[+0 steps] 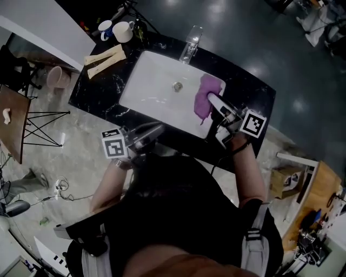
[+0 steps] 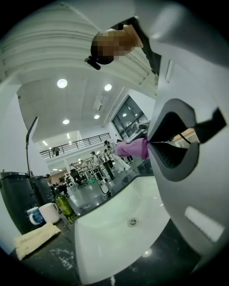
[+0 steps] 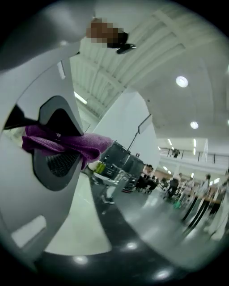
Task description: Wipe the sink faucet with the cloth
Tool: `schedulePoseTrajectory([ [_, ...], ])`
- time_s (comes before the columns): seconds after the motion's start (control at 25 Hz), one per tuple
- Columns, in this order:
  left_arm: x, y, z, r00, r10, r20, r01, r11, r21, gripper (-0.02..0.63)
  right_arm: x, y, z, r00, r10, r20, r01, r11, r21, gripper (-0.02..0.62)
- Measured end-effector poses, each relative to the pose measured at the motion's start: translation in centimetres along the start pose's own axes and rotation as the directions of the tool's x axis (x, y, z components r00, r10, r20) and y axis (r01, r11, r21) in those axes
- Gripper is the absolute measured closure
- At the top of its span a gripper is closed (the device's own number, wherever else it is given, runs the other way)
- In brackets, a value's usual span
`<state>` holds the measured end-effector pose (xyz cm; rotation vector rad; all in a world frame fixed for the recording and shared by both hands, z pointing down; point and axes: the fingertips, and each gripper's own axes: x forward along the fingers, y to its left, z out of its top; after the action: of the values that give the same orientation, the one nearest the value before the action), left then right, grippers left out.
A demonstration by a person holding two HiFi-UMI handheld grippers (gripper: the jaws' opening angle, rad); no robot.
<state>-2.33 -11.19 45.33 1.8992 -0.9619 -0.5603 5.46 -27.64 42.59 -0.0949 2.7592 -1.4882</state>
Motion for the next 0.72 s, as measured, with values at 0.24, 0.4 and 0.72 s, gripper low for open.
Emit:
schedulePoseTrajectory([
  [0.24, -3.8, 1.6, -1.7, 0.994, 0.108, -0.006, -0.107, 0.994, 0.027, 0.604, 7.4, -1.5, 10.6, 0.933, -0.341, -0.111, 0.193, 0.737, -0.648, 0.482],
  [0.4, -6.0, 2.9, -2.4, 0.987, 0.153, 0.051, -0.152, 0.988, -0.021, 0.604, 12.6, -3.9, 12.0, 0.820, -0.536, -0.203, 0.108, 0.492, -0.864, 0.483],
  [0.72, -10.8, 4.1, -2.9, 0.954, 0.254, 0.159, -0.243, 0.966, -0.082, 0.604, 17.6, -9.5, 13.8, 0.606, -0.748, -0.271, -0.068, 0.291, -0.954, 0.486],
])
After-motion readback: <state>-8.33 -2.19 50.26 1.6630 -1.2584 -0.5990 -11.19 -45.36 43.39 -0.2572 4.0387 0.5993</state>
